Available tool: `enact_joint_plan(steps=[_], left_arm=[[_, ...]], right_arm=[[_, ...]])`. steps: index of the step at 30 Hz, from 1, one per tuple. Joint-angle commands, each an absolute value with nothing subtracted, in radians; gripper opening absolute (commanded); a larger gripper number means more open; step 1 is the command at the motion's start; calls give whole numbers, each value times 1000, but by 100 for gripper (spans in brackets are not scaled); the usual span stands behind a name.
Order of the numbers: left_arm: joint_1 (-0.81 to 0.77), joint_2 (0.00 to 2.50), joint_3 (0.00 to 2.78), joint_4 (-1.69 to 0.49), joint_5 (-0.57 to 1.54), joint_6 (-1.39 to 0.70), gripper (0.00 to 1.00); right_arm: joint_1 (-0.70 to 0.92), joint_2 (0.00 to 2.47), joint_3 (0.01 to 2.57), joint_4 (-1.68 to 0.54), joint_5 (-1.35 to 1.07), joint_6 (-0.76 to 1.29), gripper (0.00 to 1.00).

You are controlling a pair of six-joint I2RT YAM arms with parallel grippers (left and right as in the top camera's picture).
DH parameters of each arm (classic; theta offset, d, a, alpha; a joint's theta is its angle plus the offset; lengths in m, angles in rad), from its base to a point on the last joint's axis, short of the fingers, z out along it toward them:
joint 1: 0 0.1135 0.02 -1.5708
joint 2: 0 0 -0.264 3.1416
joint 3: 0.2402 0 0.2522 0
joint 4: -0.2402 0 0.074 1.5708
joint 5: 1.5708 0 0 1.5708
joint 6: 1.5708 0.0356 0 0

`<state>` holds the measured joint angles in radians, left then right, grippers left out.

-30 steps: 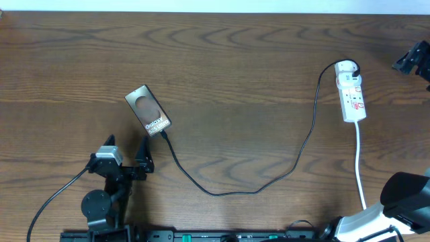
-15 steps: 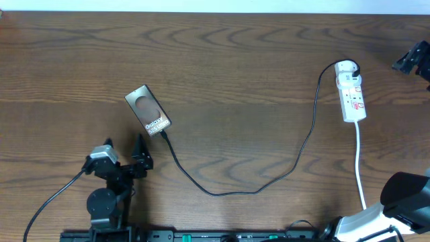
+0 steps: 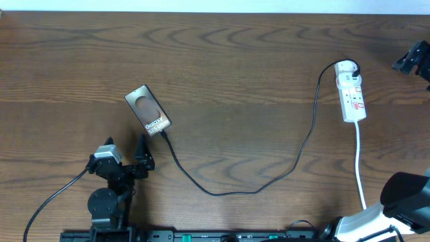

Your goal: Plug charger to phone and switch on socket

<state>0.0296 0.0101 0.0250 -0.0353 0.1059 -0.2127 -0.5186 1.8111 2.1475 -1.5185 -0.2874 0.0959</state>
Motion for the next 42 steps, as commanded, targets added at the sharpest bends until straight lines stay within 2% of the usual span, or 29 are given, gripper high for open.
enact_joint_plan(steps=[1,6,42], left_arm=[[25,1,4,-67,119,-164,88],[25,1,4,-64,149,-93,88],[25,5,4,-60,145,-94,88]], right_arm=[[-511,1805,2153,-1519,-286,104,99],[-511,1805,2153,-1519,-286,104,99],[-511,1805,2153,-1519,-286,104,99]])
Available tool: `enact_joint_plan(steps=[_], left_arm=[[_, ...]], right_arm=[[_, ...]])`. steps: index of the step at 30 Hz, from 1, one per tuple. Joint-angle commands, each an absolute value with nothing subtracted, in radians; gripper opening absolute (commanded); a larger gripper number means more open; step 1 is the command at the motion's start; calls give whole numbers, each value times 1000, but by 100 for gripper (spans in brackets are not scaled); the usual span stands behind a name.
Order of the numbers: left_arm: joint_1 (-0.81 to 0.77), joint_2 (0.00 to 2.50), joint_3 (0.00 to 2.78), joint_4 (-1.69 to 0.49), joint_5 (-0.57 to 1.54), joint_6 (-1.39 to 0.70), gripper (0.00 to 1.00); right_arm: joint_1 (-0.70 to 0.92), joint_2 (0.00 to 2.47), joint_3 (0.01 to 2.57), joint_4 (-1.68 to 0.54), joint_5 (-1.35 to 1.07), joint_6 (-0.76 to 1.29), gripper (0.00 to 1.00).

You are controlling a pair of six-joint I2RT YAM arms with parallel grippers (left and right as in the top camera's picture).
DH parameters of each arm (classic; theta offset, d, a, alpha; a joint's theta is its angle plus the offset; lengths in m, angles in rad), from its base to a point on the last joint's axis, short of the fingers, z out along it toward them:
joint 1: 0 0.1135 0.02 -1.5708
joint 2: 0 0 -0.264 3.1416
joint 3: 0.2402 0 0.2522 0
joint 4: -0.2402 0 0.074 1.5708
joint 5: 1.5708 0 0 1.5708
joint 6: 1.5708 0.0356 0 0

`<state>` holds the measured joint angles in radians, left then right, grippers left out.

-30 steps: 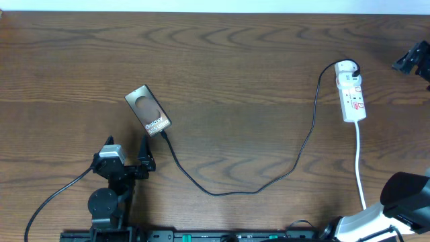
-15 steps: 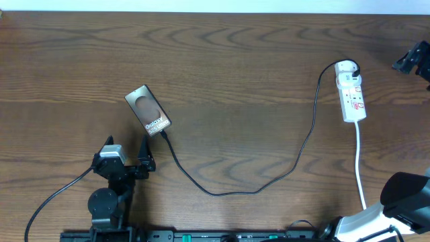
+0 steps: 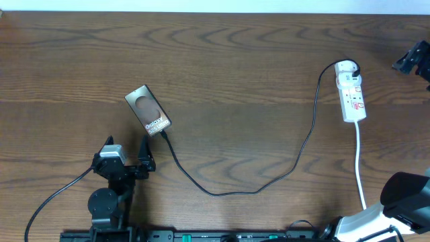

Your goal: Plug charger to phone and switch on socket

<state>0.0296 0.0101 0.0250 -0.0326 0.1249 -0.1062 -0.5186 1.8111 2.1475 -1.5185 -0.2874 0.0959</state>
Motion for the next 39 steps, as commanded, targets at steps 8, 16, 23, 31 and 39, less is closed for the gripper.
enact_joint_plan(steps=[8,16,23,31,39], left_arm=[[25,5,4,-60,145,-94,88],[25,5,4,-60,145,-94,88],[25,5,4,-60,145,-94,88],[25,5,4,-60,145,-94,88],[25,5,4,-60,145,-94,88]], right_arm=[[-503,1759,2149,-1468,-249,89,99],[-341,1510,1900,-1128,-249,-14,99],[-156,1201,1350,-591,-249,-146,99],[-70,802,652,28,-245,-148,99],[-70,445,147,403,-235,-205,99]])
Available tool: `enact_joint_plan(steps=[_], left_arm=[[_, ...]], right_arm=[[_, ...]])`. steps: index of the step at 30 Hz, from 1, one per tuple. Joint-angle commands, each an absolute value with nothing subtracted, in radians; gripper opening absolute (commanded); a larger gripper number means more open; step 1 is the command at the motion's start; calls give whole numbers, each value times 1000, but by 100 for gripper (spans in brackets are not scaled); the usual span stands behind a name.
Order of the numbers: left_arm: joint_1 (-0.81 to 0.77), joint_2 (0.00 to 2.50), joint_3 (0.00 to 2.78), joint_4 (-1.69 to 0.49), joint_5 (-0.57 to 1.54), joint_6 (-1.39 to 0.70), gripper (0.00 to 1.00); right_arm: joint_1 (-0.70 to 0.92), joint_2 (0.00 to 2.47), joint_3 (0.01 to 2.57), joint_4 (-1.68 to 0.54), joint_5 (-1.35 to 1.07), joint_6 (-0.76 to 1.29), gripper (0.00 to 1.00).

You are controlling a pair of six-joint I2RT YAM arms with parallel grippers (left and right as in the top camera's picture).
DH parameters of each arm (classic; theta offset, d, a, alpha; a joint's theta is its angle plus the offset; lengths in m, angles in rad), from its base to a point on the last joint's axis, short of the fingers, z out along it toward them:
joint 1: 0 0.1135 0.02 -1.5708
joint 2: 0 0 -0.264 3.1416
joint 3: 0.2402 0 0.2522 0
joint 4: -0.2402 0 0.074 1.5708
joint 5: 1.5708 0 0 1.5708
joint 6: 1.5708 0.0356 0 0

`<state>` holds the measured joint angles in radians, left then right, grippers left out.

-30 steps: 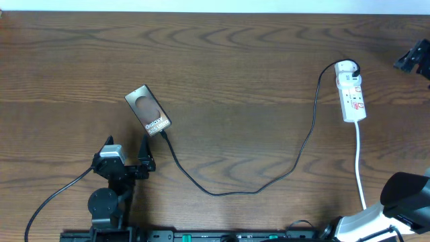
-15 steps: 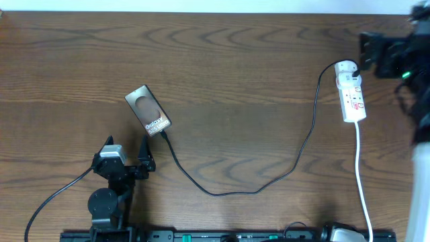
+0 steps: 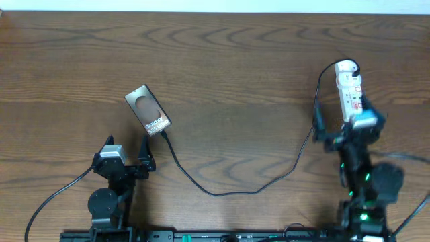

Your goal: Plug charger to phone and switch on socket

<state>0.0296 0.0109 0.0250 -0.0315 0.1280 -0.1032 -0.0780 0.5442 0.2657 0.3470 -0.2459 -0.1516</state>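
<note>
The black phone (image 3: 148, 109) lies flat at left centre. The black charger cable (image 3: 215, 193) is plugged into its near end. The cable loops across the table to a plug at the far end of the white power strip (image 3: 347, 82). My left gripper (image 3: 146, 154) rests just short of the phone's near end, and its fingers look open and empty. My right gripper (image 3: 353, 124) is blurred over the strip's near end and hides it. I cannot make out how its jaws stand, and the switch is hidden.
The strip's white mains lead runs from under my right arm toward the table's front edge. The slack cable loop lies between the two arms. A pale wall edge borders the far side of the brown wooden table (image 3: 235, 60).
My right arm was folded away at the right edge of the view. Now it stands over the near end of the power strip. The left arm, phone and cable have not moved.
At the oldest moment the cable was in the phone, my left gripper sat just below the phone and the right arm was off at the right edge. Then the left arm had shifted slightly. Now the right gripper is over the power strip.
</note>
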Motion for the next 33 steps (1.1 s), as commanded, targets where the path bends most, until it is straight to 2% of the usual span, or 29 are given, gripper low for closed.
enact_joint_plan(steps=[1,5,12,15,19,33], left_arm=[[25,5,4,-60,145,-94,88],[25,5,4,-60,145,-94,88],[25,5,4,-60,145,-94,88],[25,5,4,-60,145,-94,88],[25,5,4,-60,145,-94,88],[25,5,4,-60,145,-94,88]], right_arm=[[-70,418,118,411,-235,-217,99],[-71,297,5,411,-234,-262,99],[-70,168,6,117,-113,-276,99],[-70,69,6,-88,-3,-157,99],[-71,2,6,-76,20,-183,99],[-58,5,6,-75,16,-181,99]])
